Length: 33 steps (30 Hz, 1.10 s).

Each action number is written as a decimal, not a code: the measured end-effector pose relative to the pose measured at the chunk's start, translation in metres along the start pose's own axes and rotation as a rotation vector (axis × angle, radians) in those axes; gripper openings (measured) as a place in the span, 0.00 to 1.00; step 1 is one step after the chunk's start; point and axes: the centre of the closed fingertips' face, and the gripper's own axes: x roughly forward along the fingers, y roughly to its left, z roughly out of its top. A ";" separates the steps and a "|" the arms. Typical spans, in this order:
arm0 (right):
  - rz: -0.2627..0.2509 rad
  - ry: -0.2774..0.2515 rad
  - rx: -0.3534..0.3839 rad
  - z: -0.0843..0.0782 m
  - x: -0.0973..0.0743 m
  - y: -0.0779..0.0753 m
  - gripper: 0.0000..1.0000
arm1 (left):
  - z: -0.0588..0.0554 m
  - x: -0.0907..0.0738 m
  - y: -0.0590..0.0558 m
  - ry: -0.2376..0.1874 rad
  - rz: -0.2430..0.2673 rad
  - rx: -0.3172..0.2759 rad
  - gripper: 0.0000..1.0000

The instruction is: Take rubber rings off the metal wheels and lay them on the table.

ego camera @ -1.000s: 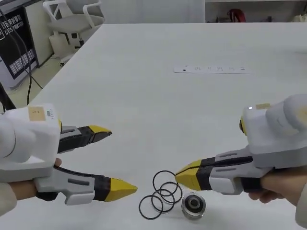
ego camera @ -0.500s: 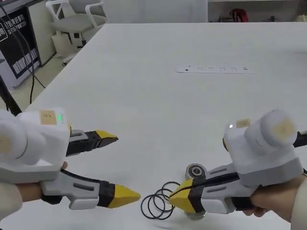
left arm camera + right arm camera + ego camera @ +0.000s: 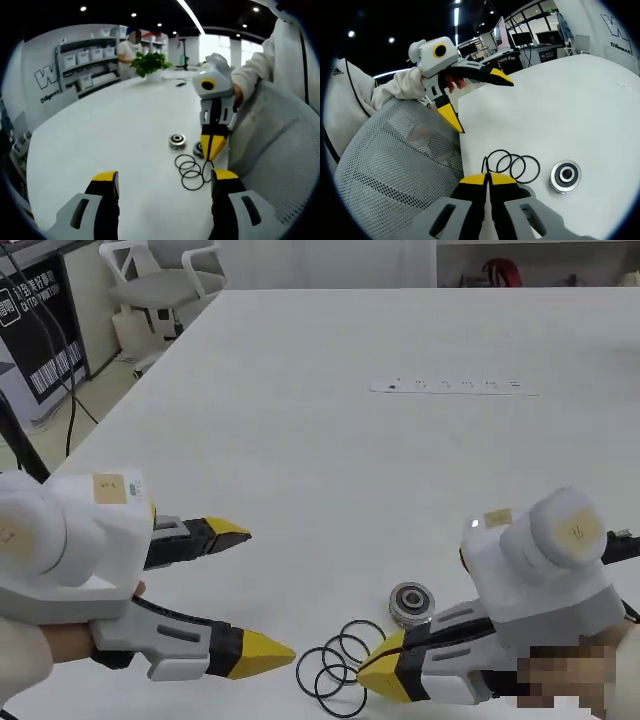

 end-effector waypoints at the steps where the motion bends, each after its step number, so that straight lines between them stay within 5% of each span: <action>1: 0.002 0.004 -0.002 -0.001 0.001 0.001 0.00 | 0.000 0.000 0.000 0.000 0.000 -0.001 0.76; 33: -0.016 0.037 -0.043 -0.010 0.002 -0.004 0.00 | -0.008 0.001 -0.003 0.029 -0.021 0.003 0.72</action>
